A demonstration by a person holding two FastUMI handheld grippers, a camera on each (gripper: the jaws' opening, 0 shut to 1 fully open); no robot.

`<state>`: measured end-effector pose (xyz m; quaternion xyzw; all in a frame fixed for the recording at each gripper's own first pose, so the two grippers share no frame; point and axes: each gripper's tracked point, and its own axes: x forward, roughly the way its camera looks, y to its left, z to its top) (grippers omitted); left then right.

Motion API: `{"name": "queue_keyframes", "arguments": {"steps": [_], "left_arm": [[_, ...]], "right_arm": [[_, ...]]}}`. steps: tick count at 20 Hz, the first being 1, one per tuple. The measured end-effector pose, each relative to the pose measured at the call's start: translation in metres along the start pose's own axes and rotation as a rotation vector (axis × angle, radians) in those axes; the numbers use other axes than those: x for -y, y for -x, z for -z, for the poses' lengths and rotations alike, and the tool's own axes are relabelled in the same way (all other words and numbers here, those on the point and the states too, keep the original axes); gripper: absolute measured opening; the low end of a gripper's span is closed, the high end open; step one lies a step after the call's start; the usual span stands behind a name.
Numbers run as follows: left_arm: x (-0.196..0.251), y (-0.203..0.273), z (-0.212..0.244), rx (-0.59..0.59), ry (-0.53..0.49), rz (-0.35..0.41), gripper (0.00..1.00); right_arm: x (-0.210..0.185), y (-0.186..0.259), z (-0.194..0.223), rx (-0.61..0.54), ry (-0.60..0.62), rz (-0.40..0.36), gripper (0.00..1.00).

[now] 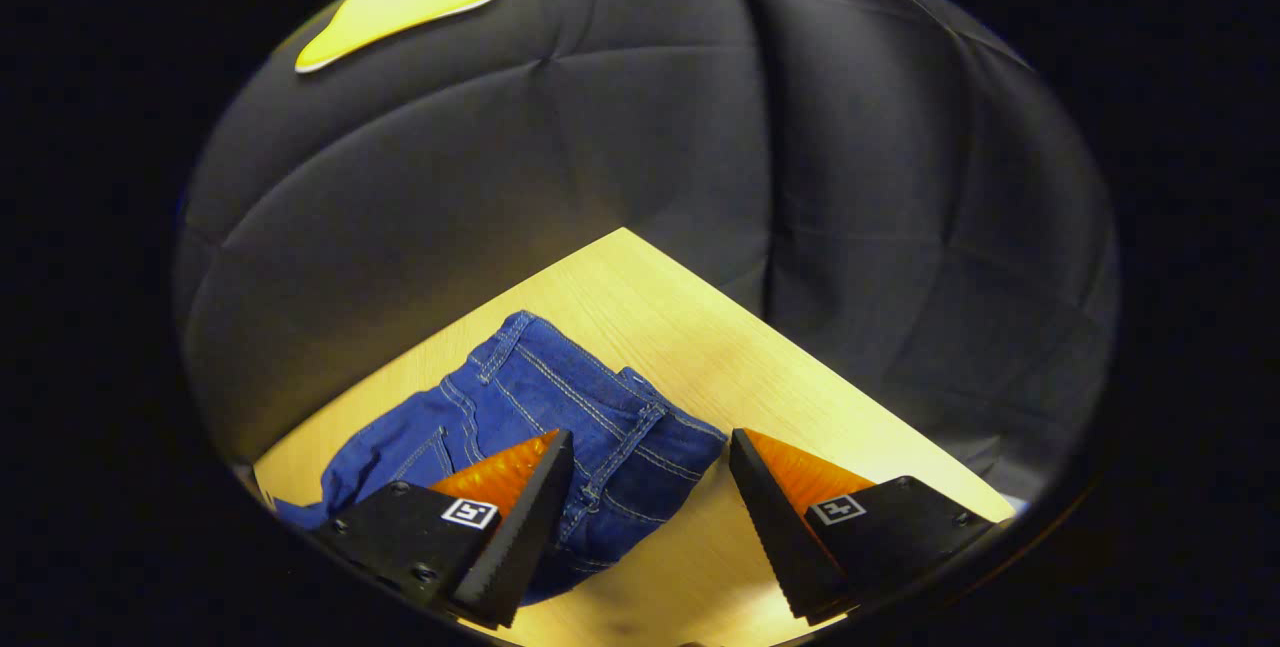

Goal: Grasp the waist and the cuffs of the jeans and fold them to make the two legs overlap; first hold the waist and fold one-third of the jeans toward the cuffs, then hold the cuffs and fold the remaining one-third in the same direction to finish folding.

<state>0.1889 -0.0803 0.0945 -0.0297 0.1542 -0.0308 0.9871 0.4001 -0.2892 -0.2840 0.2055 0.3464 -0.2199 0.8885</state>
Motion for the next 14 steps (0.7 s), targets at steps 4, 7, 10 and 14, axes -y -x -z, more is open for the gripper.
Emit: {"name": "queue_keyframes", "arguments": {"steps": [4,7,10,14], "left_arm": [[0.014,-0.002,0.007,-0.021,0.024,0.014,0.97],[0.019,-0.002,0.012,-0.032,0.025,0.009,0.97],[0.023,-0.003,0.016,-0.040,0.024,0.016,0.97],[0.022,0.000,0.019,-0.039,0.018,0.013,0.97]], "right_arm": [[-0.010,-0.004,-0.001,-0.022,-0.082,-0.046,0.58],[-0.016,-0.005,0.000,-0.045,-0.136,-0.115,0.32],[-0.020,0.002,-0.010,0.035,-0.022,-0.127,0.13],[-0.056,0.082,-0.070,0.234,0.088,-0.216,0.06]]}}
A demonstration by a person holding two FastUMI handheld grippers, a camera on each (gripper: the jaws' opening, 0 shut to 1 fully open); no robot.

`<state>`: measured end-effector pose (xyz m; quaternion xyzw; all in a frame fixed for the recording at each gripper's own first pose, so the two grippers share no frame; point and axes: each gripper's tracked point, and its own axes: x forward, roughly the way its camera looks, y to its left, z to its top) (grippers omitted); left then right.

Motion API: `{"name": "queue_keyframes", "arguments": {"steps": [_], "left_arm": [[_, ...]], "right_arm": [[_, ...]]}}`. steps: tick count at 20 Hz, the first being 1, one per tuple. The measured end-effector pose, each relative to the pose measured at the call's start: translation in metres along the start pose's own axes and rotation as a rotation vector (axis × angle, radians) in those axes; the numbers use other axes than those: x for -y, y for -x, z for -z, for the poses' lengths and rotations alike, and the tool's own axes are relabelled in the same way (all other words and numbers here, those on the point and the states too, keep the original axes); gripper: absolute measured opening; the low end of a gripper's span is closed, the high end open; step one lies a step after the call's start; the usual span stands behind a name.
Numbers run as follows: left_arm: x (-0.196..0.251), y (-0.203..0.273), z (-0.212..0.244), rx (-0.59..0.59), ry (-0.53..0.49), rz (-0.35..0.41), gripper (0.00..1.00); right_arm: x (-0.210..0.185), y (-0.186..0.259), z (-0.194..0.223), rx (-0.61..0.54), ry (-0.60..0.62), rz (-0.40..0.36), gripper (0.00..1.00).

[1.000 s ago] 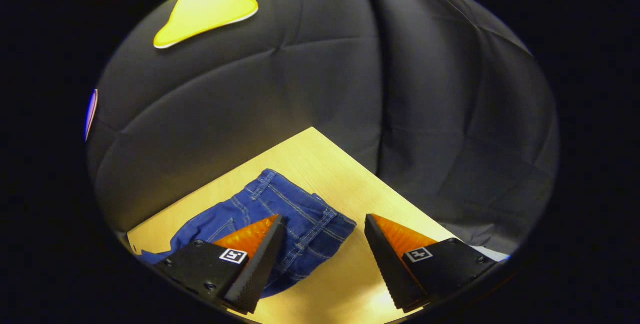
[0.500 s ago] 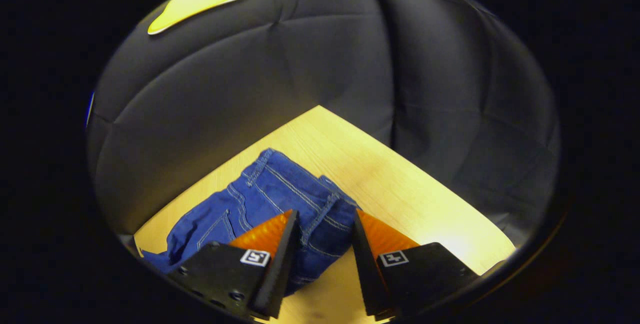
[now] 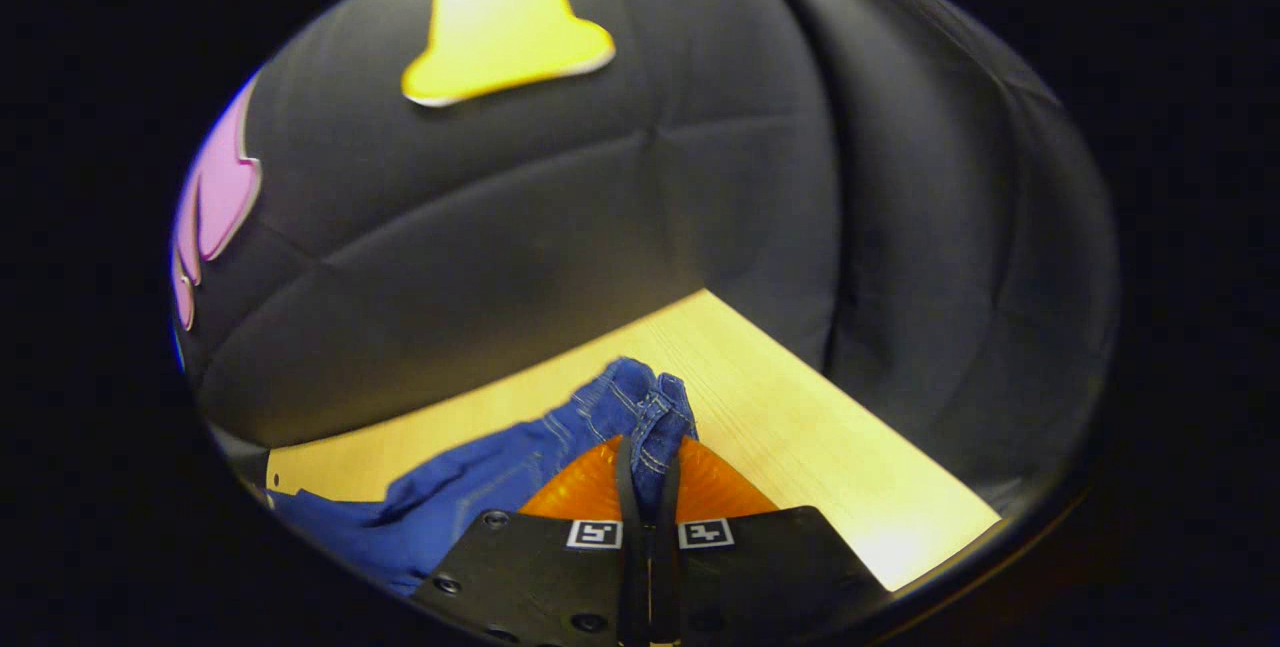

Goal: Grasp the waist and the cuffs of the jeans and fold them to make the two legs overlap; first hold the waist and fold one-third of the jeans toward the cuffs, then hold the cuffs and fold the remaining one-third in the same direction to finish folding.

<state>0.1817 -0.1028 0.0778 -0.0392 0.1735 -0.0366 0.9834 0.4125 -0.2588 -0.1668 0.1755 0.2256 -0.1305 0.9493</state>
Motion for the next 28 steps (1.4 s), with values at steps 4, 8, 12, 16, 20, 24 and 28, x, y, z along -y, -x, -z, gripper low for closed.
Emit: {"name": "queue_keyframes", "arguments": {"steps": [4,8,12,16,20,24,28], "left_arm": [[-0.004,0.008,0.007,0.018,0.046,0.005,0.96],[-0.027,0.020,0.019,0.038,0.069,-0.047,0.97],[-0.043,0.029,0.034,0.066,0.140,-0.060,0.97],[-0.070,0.034,0.056,0.078,0.222,-0.089,0.97],[-0.111,0.034,0.066,0.100,0.298,-0.148,0.97],[-0.164,0.020,0.070,0.119,0.322,-0.212,0.97],[-0.224,-0.001,0.078,0.104,0.289,-0.319,0.97]], "right_arm": [[-0.042,0.075,-0.036,0.141,0.150,-0.131,0.05],[-0.070,0.129,-0.040,0.244,0.280,-0.263,0.05],[-0.082,0.159,-0.024,0.264,0.387,-0.375,0.05],[-0.089,0.178,-0.021,0.219,0.447,-0.471,0.05],[-0.088,0.181,-0.013,0.162,0.520,-0.540,0.05],[-0.088,0.165,-0.008,0.125,0.608,-0.535,0.05],[-0.094,0.157,0.020,0.066,0.590,-0.583,0.25]]}}
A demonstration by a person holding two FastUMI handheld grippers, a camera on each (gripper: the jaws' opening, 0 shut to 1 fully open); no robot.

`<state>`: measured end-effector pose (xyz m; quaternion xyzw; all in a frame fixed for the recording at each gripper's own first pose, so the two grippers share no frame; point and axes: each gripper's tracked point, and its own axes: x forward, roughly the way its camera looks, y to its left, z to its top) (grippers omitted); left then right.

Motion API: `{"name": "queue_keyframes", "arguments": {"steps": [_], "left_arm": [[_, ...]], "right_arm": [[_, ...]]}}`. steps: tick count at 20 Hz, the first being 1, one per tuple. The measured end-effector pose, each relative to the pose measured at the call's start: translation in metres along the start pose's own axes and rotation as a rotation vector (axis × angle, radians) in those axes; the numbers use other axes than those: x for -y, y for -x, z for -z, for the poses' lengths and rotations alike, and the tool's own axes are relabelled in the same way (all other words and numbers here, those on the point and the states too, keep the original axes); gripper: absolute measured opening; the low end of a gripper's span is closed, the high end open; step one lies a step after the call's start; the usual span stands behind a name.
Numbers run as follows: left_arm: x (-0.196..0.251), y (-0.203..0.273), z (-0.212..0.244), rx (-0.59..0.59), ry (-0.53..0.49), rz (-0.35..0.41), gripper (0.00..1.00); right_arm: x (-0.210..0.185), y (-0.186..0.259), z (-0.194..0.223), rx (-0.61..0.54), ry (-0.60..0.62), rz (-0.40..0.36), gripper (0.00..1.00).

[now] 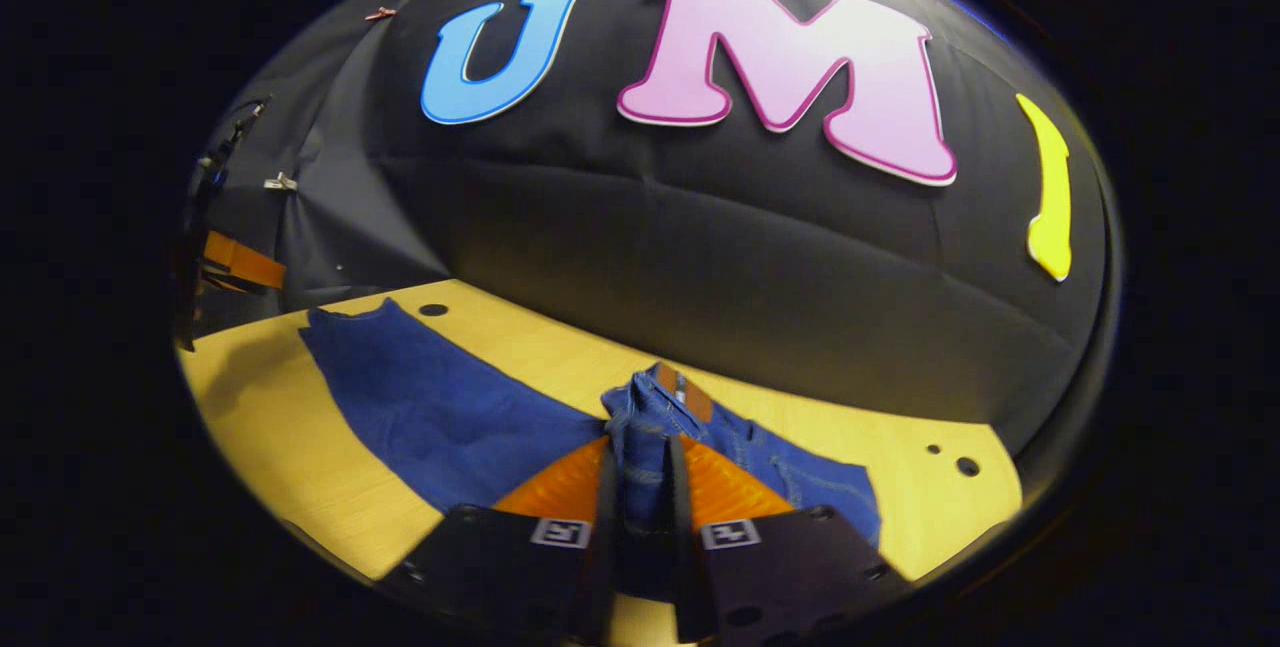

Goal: Grasp the waist and the cuffs of the jeans and fold them to make the two legs overlap; first hold the waist and fold one-third of the jeans toward the cuffs, then hold the cuffs and fold the remaining one-third in the same direction to finish folding.

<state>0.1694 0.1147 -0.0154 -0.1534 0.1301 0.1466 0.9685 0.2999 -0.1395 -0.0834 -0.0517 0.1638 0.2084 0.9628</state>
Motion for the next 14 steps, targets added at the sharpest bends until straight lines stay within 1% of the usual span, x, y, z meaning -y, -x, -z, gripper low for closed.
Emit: {"name": "queue_keyframes", "arguments": {"steps": [1,2,4,5,6,7,8,9,11,12,14], "left_arm": [[-0.011,-0.011,0.001,-0.015,-0.018,-0.026,0.97],[-0.021,-0.026,0.005,-0.032,-0.026,-0.047,0.97],[-0.037,-0.047,0.010,-0.071,0.000,-0.078,0.97],[-0.043,-0.056,0.013,-0.088,0.030,-0.094,0.97],[-0.050,-0.066,0.017,-0.103,0.059,-0.103,0.97],[-0.057,-0.075,0.020,-0.121,0.080,-0.118,0.97],[-0.062,-0.079,0.025,-0.143,0.086,-0.130,0.97],[-0.069,-0.083,0.028,-0.164,0.066,-0.153,0.97],[-0.067,-0.088,0.040,-0.208,0.015,-0.176,0.97],[-0.067,-0.091,0.037,-0.204,-0.015,-0.185,0.98],[-0.066,-0.094,0.041,-0.215,-0.025,-0.195,0.98]], "right_arm": [[-0.017,-0.002,0.010,-0.017,-0.013,-0.021,0.39],[-0.022,0.000,0.018,-0.041,-0.011,-0.020,0.53],[-0.028,0.011,0.032,-0.089,-0.010,-0.029,0.80],[-0.033,0.016,0.036,-0.104,-0.031,-0.036,0.83],[-0.037,0.023,0.037,-0.116,-0.062,-0.045,0.90],[-0.041,0.031,0.036,-0.121,-0.091,-0.054,0.93],[-0.041,0.037,0.036,-0.121,-0.096,-0.052,0.93],[-0.037,0.044,0.034,-0.124,-0.091,-0.042,0.93],[-0.034,0.055,0.033,-0.128,-0.102,-0.043,0.93],[-0.034,0.056,0.035,-0.133,-0.123,-0.052,0.93],[-0.037,0.065,0.039,-0.181,-0.218,-0.078,0.93]]}}
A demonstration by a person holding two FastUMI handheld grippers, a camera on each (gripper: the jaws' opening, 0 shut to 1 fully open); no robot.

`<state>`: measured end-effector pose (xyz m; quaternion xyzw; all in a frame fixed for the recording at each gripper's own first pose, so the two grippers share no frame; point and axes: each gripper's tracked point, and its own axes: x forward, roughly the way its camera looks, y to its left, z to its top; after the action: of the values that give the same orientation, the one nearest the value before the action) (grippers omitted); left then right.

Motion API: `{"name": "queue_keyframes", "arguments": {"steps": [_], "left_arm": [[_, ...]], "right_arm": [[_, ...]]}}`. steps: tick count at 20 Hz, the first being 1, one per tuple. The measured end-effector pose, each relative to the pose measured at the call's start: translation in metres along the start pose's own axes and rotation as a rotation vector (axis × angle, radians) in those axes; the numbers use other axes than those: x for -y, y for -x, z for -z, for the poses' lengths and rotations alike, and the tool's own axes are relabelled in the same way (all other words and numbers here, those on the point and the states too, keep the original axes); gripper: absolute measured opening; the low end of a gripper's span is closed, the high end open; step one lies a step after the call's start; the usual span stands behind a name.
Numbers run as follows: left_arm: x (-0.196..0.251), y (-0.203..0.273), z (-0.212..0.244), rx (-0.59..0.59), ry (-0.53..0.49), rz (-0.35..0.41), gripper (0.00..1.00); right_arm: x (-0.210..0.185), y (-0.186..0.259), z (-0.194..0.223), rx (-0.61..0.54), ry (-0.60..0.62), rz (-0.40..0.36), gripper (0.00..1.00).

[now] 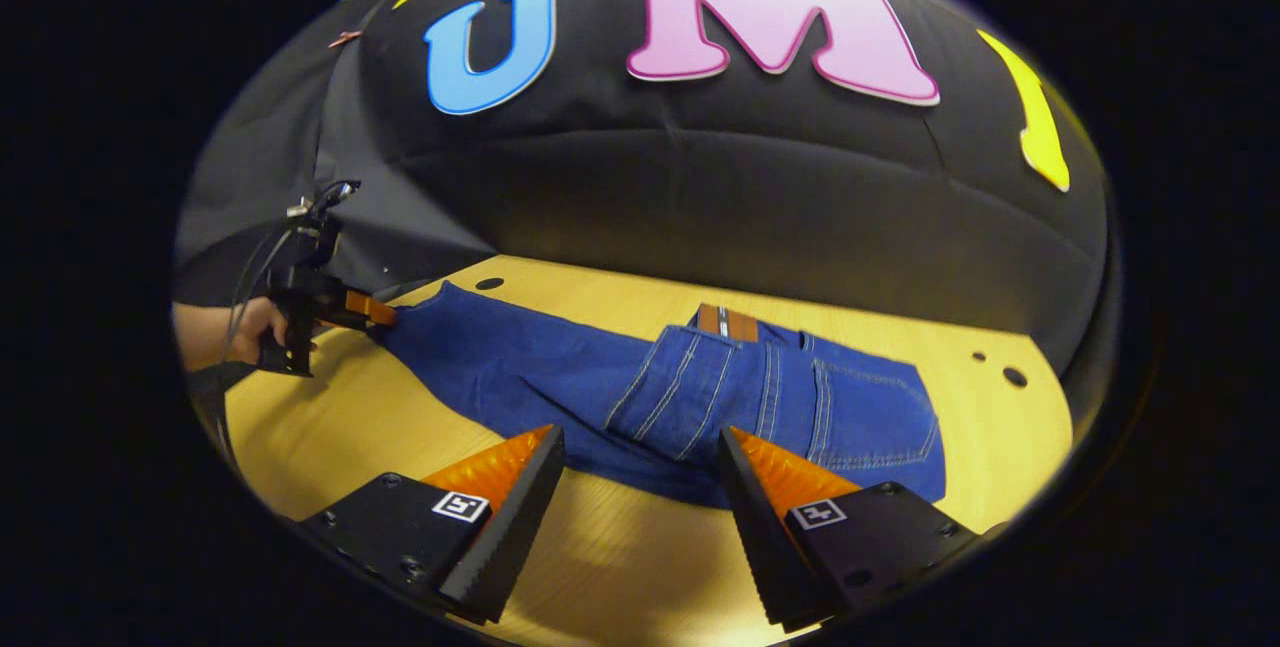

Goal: Grasp the waist and the cuffs of the jeans and fold them to make the two legs overlap; first hold the waist and fold one-third of the jeans toward the cuffs, then hold the cuffs and fold the remaining one-third in the same direction to finish folding.

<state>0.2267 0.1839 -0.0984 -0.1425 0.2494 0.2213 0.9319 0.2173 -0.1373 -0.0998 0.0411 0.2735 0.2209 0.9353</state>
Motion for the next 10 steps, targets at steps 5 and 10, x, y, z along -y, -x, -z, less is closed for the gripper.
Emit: {"name": "queue_keyframes", "arguments": {"steps": [5,10], "left_arm": [[0.013,-0.008,0.002,-0.030,-0.066,-0.034,0.86],[0.047,-0.005,0.001,-0.022,0.017,0.107,0.36]], "right_arm": [[0.023,0.007,0.013,-0.035,-0.099,0.055,0.98],[0.059,0.026,0.034,-0.087,-0.068,0.086,0.99]]}}
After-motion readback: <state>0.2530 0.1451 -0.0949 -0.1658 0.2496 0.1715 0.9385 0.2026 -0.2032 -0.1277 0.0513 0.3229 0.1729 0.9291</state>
